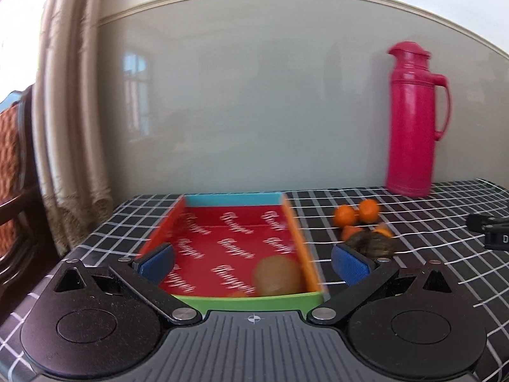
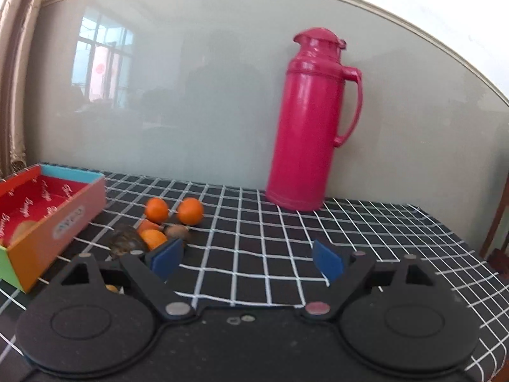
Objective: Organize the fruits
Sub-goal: 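Reach the left tool to the small tan potato and close on it, then carry the tan potato into the red box and open the left tool, then reach the right tool to the dark brown round fruit and close on it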
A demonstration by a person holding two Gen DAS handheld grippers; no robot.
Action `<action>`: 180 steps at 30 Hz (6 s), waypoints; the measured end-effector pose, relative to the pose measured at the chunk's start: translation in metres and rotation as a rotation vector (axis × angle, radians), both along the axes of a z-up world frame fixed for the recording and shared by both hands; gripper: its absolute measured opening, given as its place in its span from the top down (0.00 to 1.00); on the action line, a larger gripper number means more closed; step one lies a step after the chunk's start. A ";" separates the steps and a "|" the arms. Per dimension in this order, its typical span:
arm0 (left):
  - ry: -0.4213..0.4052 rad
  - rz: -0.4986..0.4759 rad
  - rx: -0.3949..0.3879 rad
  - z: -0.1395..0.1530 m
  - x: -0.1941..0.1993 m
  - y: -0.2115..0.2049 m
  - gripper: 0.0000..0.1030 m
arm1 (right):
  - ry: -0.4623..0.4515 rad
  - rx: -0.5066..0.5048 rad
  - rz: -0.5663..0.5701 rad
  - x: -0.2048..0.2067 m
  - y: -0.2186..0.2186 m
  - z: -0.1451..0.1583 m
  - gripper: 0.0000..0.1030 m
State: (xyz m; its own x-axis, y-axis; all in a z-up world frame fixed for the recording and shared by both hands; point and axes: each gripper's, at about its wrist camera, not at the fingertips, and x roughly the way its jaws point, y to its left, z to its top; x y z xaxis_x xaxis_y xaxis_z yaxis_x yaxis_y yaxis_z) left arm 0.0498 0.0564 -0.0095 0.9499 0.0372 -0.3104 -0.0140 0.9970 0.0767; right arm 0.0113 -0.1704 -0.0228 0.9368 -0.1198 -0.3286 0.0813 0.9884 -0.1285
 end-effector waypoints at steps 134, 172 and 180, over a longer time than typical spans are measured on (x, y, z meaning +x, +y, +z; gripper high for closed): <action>0.019 0.169 -0.017 -0.010 0.012 0.061 0.14 | 0.011 0.028 0.012 0.012 0.016 -0.007 0.10; 0.044 0.269 -0.054 -0.017 -0.002 0.124 0.14 | 0.224 0.044 0.076 0.083 0.109 -0.046 0.36; 0.063 0.288 -0.086 -0.020 -0.001 0.135 0.14 | 0.256 0.072 0.092 0.087 0.107 -0.049 0.59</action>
